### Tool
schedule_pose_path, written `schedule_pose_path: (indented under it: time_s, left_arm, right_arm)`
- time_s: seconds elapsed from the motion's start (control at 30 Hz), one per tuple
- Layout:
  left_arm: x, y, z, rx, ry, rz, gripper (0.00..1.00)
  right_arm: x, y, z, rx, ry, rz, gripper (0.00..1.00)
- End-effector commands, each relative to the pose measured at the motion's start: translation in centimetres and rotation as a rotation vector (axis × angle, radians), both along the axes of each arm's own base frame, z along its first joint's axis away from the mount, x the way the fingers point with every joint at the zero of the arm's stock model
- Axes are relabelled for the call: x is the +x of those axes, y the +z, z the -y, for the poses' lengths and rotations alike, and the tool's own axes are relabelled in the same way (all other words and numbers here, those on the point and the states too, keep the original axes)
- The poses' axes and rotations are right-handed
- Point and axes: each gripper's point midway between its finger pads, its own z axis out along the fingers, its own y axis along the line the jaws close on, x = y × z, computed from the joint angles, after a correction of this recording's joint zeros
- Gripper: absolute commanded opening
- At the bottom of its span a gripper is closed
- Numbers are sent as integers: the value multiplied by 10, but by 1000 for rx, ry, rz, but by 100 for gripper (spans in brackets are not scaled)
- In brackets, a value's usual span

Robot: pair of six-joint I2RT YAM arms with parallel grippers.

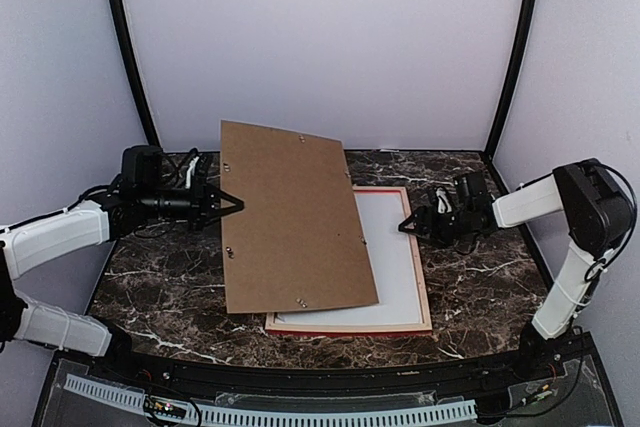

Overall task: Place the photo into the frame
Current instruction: Move the frame body to the center of the board, then place the backboard on the frame body.

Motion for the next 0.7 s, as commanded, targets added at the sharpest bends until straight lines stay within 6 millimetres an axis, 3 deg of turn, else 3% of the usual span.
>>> schedule_pose_path:
  time_s: [0.0, 0.27, 0.67]
  left_arm:
    - [7, 27, 6, -61, -36, 90, 0]
    - [20, 15, 22, -99, -72, 26, 0]
    - [36, -4, 70, -180, -149, -94, 0]
  right_arm:
    - [17, 24, -17, 23, 59, 69, 73]
    - [33, 36, 8, -151, 17, 93, 77]
    - [34, 53, 43, -141, -66, 101, 77]
